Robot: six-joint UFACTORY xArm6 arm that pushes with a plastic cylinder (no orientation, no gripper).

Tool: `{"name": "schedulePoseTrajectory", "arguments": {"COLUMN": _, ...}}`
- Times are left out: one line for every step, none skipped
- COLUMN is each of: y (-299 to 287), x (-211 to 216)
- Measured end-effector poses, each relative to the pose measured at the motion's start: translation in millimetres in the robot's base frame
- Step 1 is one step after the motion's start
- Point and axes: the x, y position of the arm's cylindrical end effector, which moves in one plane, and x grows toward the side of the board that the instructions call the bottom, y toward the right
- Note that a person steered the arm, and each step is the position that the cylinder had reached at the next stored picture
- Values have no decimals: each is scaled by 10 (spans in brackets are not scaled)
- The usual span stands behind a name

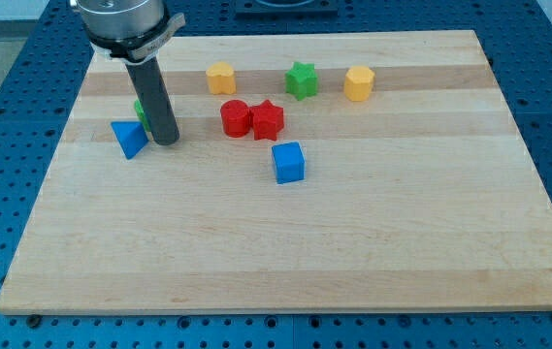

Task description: Slide the triangle to the bottom right side of the green circle

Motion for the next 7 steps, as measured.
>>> {"name": "schedulePoseTrajectory", "arguments": {"y": -6, "x": 368}}
{"name": "schedulePoseTrajectory", "arguments": {"y": -272, "x": 416}}
{"name": "schedulePoseTrajectory", "arguments": {"y": -840, "x": 416}}
{"name": "schedulePoseTrajectory", "arguments": {"y": -1083, "x": 319}}
{"name": "schedulePoseTrajectory", "arguments": {"y": -1071, "x": 157}}
{"name": "schedulePoseTrajectory", "arguments": {"y": -1071, "x": 155}}
{"name": "schedulePoseTrajectory", "arguments": {"y": -1036, "x": 81}}
